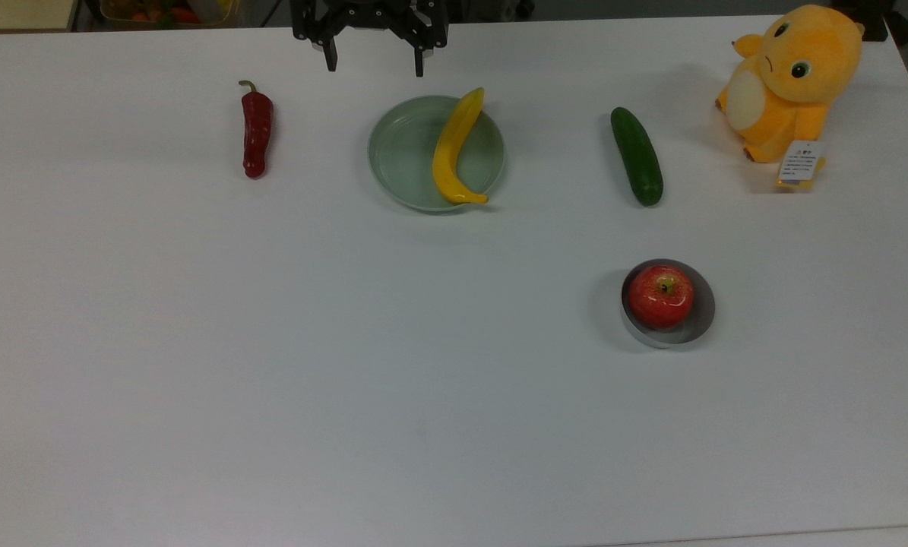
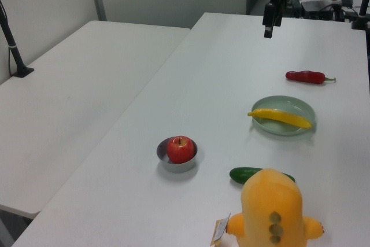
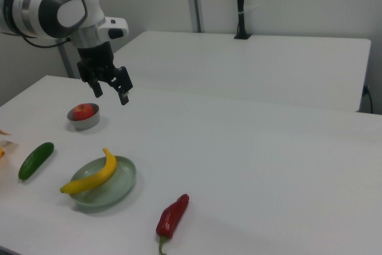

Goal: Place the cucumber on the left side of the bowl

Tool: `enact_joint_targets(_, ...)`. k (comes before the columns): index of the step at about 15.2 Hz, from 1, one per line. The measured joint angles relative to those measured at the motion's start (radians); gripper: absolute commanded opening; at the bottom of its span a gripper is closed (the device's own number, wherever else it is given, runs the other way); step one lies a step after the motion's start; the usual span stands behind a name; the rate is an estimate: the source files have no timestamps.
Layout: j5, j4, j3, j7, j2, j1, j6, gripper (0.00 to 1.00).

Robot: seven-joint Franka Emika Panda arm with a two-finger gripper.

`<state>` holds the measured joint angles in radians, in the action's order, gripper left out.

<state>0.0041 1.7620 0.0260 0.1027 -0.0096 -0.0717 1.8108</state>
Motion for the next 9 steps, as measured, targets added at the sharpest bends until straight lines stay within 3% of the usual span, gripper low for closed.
enact_joint_targets(9,0.000,0.017,0.000,-0.016,0.000,-0.001,-0.002,1.00)
